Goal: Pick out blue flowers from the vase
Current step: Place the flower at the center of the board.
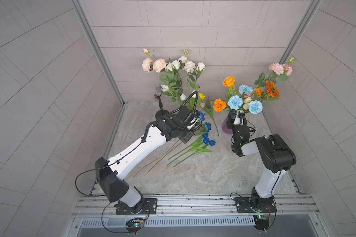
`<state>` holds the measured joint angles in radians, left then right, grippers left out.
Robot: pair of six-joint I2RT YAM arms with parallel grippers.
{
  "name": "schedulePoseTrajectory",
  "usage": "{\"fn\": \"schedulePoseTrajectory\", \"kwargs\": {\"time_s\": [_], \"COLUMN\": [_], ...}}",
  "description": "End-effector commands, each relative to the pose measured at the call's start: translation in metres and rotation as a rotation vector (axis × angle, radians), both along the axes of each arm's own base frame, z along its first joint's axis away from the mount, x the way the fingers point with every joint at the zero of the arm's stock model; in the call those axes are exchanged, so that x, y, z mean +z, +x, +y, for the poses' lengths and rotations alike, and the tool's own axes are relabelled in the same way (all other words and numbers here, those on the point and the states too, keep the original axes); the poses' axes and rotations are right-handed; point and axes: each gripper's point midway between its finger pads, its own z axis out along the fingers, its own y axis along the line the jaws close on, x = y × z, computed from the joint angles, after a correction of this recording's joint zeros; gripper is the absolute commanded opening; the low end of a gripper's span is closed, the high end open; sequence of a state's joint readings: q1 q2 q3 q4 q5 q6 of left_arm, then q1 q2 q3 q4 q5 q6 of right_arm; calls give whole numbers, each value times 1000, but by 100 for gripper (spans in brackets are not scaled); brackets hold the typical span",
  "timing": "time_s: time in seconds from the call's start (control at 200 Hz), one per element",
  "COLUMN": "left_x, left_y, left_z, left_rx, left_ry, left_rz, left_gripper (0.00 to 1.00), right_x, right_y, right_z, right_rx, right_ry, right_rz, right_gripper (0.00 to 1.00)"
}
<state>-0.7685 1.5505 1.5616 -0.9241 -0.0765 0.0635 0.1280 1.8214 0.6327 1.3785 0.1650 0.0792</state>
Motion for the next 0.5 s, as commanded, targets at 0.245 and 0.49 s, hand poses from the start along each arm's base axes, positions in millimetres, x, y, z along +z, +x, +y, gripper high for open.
{"fn": "schedulePoseTrajectory", "kwargs": {"time_s": [0.245,0.49], "left_x": [-101,-127], "left_y": [60,84], "left_z": [-35,-44], "left_rx": [-46,-44], "left_ry": [191,247], "left_rz": [65,34], "left_gripper": [0,0], "right_x": [36,28], "right_y": [-8,-14], "right_z": [-5,-7], "right_rx": [-25,-28], "right_ry": [-38,-49], "right_rz": [-87,-64], "right_gripper": [66,66]}}
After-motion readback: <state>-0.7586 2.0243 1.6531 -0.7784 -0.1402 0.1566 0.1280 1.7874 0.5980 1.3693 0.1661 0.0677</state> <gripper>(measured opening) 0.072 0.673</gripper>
